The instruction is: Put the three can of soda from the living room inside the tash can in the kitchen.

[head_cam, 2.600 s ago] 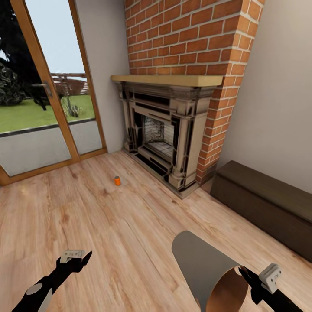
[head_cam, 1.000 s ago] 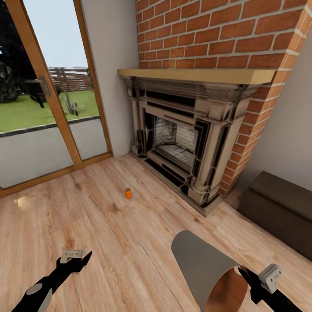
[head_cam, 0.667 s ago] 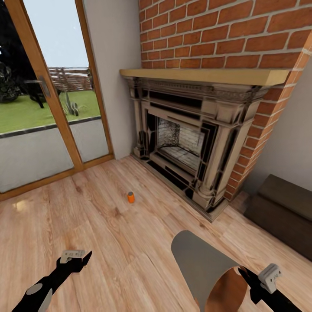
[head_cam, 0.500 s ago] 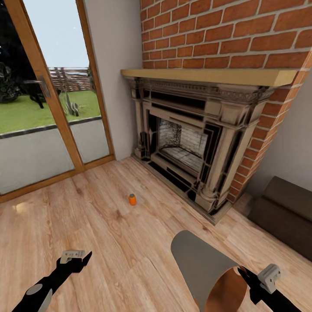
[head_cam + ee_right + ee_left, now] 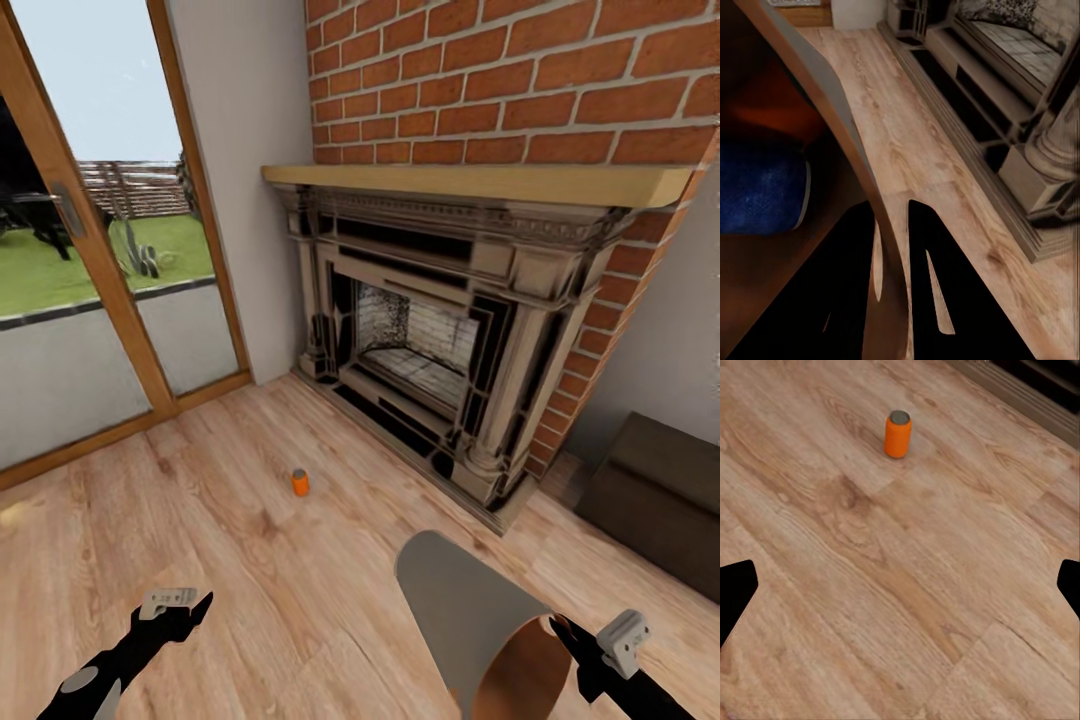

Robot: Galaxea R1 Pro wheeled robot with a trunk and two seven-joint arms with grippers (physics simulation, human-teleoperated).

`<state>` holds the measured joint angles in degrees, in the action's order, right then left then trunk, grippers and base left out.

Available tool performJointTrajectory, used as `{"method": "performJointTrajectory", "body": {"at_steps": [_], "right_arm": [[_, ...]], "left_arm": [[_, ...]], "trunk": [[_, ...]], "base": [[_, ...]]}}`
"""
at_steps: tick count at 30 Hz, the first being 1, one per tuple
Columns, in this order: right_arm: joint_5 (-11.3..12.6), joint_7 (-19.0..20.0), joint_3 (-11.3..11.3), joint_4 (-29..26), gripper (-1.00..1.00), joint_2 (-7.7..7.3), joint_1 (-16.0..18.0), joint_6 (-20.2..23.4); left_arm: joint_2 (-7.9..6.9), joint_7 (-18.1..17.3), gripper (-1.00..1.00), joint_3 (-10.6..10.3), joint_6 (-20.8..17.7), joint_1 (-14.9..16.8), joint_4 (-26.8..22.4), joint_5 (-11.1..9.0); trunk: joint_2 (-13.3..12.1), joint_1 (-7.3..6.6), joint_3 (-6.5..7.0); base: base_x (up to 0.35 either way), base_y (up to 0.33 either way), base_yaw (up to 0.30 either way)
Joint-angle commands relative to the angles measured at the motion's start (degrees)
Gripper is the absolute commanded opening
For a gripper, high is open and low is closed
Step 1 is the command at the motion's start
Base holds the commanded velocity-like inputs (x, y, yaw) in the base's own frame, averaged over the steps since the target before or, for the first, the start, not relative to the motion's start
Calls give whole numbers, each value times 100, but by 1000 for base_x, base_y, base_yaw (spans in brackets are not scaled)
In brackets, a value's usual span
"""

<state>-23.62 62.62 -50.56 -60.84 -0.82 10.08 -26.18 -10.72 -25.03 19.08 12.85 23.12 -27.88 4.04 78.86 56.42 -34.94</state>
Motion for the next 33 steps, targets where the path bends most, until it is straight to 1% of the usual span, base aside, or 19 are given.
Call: {"method": "performJointTrajectory", "body": {"at_steps": [1, 5, 8, 11, 12, 15, 16, 17, 18, 20, 21, 22, 24, 25, 27, 30, 31, 32, 33], "right_arm": [[33, 30, -17, -5, -100, -14, 3, 16], [46, 31, -127, 89, -100, -47, 3, 19], [49, 34, -370, 192, -100, -63, 3, 21], [53, 41, -444, 222, -100, -89, 3, 24], [56, 52, -464, 233, -100, -118, 3, 24], [60, 91, -493, 427, -100, -258, 3, 19], [65, 103, -498, 554, -100, -360, 3, 17], [72, 108, -500, 624, -100, -416, 3, 15], [131, 120, -501, 775, -100, -525, 3, 11], [392, 216, -487, 1038, -100, -730, 3, -1], [450, 284, -480, 1089, -100, -780, 3, -3], [537, 479, -477, 1191, -100, -872, 3, -5], [593, 729, -479, 1300, -100, -956, 3, -7], [629, 987, -480, 1415, -100, -1034, 3, -8], [652, 1218, -478, 1513, -100, -1104, 3, -10], [677, 1913, -474, 1686, -100, -1239, 3, -17], [679, 2201, -473, 1726, -100, -1284, 1, -18], [684, 2618, -475, 1851, -100, -1363, 2, -29], [686, 2738, -476, 1905, -100, -1392, 3, -34]], "left_arm": [[0, -1, 100, 0, 1, 0, 1, 0], [0, -2, 100, 0, 0, 2, 2, -2], [-3, -2, 100, 0, -1, 3, 2, -2], [-6, -2, 100, 0, -1, 3, 2, -1], [-7, -2, 100, 0, -1, 3, 2, 0], [-8, -2, 100, 0, 1, 4, 5, 6], [-8, -2, 100, 0, 0, 2, 5, 7], [-8, -2, 100, 0, 0, 2, 5, 8], [-9, -2, 100, 0, 1, 3, 4, 8], [-9, -2, 100, 0, 3, 3, 6, 9], [-9, -2, 100, 0, 4, 2, 5, 9], [-9, -2, 100, 0, 5, 1, 5, 9], [-9, -2, 100, 0, 6, 2, 4, 9], [-9, -2, 100, 0, 6, 3, 6, 11], [-9, -2, 100, 0, 7, 3, 8, 10], [-9, -2, 100, 0, 7, 4, 10, 9], [-9, -2, 100, 0, 7, 4, 10, 9], [-9, -2, 100, 0, 7, 5, 10, 9], [-9, -2, 100, 0, 7, 6, 10, 9]], "trunk": [[0, 0, 8], [0, 0, 35], [0, 0, 52], [0, 0, 67], [0, 0, 71], [0, 0, 84], [0, 0, 88], [0, 0, 91], [0, 0, 94], [0, 0, 97], [0, 0, 98], [0, 0, 99], [0, 0, 99], [0, 0, 100], [0, 0, 100], [0, 0, 100], [0, 0, 100], [0, 0, 100], [0, 0, 100]], "base": [[257, 187, -182], [257, 187, -181], [257, 187, -152], [257, 187, -131], [257, 187, -120], [257, 187, -106], [257, 187, -92], [257, 187, -88], [257, 187, -68], [257, 187, -36], [257, 187, -22], [257, 187, -14], [257, 187, -10], [257, 187, -6], [257, 187, -4], [257, 187, -2], [257, 187, -1], [257, 187, 0], [257, 187, 0]]}}
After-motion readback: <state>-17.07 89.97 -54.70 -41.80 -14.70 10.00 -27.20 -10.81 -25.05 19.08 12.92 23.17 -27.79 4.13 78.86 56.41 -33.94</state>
